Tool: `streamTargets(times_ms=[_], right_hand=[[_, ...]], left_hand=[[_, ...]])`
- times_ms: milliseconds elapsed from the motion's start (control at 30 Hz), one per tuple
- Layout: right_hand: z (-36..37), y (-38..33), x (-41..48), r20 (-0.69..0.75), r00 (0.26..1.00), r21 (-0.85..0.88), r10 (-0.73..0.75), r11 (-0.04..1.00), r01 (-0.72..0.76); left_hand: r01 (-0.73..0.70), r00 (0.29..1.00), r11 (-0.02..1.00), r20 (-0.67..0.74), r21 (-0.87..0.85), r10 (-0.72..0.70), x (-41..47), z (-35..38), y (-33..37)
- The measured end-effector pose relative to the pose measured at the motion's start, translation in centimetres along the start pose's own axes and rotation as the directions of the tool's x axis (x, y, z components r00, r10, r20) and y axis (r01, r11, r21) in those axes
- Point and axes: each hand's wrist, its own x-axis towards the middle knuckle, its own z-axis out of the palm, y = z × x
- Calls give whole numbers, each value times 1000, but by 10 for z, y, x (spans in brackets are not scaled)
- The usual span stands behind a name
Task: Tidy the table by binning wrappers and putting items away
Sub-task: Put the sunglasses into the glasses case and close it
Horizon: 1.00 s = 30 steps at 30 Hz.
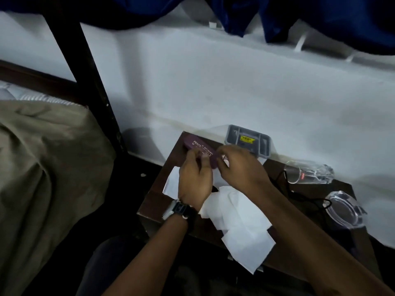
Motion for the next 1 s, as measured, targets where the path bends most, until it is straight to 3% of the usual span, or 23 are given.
streamTargets(times_ms=[133, 233, 333, 467, 600, 700, 767, 867, 1000], right_hand=[[12, -13, 39, 86, 994, -141, -68, 987, 80], [28, -19, 59, 198, 976, -386, -87, 908, 160], [45, -20, 69, 222, 974, -463, -43, 875, 144], [46, -21, 70, 157, 987, -417, -42, 903, 104], [15, -18, 59, 47, 996, -171, -70, 982, 77], [-19, -9, 32, -41, 998, 54, -37, 998, 40], [-40, 0, 6, -38, 999, 157, -21, 987, 27], [-69, 14, -43, -14, 1000, 139, -10, 990, 12], [-93, 34, -109, 24, 998, 118, 62, 991, -64]], left_hand=[[161, 981, 954, -62, -252, -182, 15, -1, -1], [168, 971, 924, -101, -344, -215, 21, -2, -1], [212, 952, 866, -105, -453, -288, 24, -3, -1], [331, 914, 778, -22, -534, -405, 25, -3, -11], [370, 900, 724, 30, -581, -436, 25, -1, -11], [391, 912, 660, 172, -641, -372, 23, -1, -2], [406, 911, 648, 342, -644, -231, 19, -1, 2], [444, 837, 644, 546, -622, -50, 1, 3, 9], [418, 739, 757, 673, -502, 39, -38, 16, 16]])
